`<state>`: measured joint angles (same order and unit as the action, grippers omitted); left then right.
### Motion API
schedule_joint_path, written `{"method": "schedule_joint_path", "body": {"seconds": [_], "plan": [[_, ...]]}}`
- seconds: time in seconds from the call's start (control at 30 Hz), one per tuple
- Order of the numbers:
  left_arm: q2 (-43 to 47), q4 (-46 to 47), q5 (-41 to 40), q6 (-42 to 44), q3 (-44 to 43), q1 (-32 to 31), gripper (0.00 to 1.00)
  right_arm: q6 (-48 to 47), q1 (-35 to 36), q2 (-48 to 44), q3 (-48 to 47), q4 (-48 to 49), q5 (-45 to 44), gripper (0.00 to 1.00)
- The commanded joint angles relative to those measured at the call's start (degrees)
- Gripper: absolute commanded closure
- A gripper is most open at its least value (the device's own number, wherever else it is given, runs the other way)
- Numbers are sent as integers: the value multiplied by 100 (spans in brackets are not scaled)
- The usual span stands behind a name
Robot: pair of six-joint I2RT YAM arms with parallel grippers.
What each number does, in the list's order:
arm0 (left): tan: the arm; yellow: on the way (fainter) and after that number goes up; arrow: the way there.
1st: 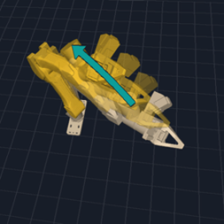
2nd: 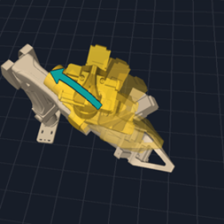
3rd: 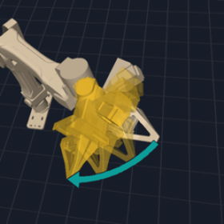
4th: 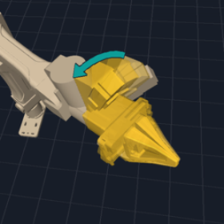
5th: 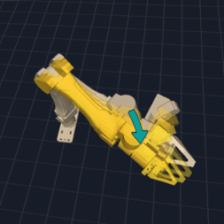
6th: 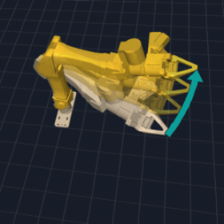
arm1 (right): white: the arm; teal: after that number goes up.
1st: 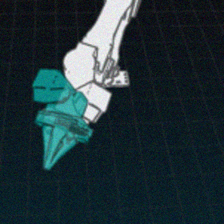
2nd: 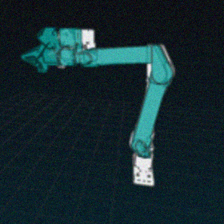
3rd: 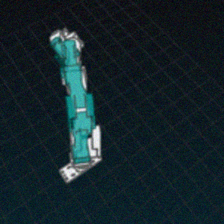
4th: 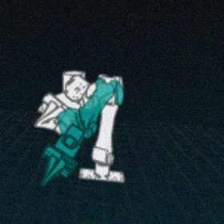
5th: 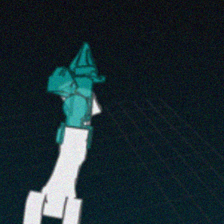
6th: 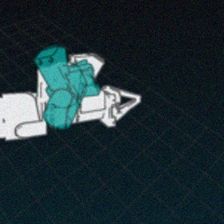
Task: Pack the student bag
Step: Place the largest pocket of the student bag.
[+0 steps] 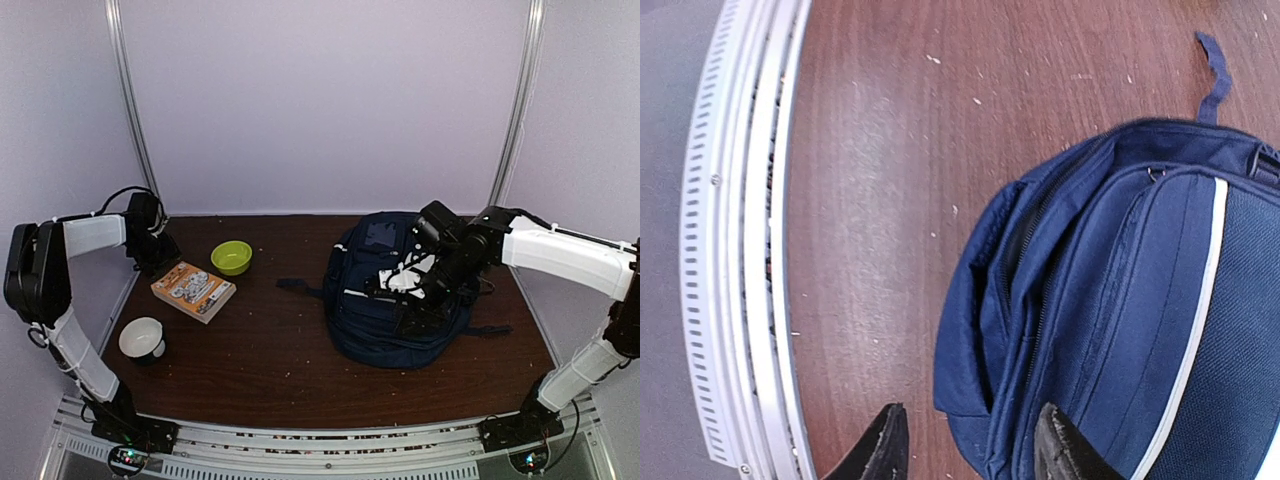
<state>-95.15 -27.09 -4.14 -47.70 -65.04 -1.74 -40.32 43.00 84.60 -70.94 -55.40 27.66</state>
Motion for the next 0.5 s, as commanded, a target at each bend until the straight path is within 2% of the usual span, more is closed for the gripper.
{"method": "schedule_joint_path", "body": {"seconds": [0.0, 0.27, 0.47], "plan": [[-704, -327, -132, 724, -1153, 252, 36, 106, -2, -242, -104, -185, 295, 56], [-2059, -1032, -64, 1140, -2512, 553, 36, 209, -2, -316, 51, -91, 277, 56], [-2542, -1216, 21, 1376, -2766, 560, 37, 273, 2, -271, 21, -37, 374, 57]]}}
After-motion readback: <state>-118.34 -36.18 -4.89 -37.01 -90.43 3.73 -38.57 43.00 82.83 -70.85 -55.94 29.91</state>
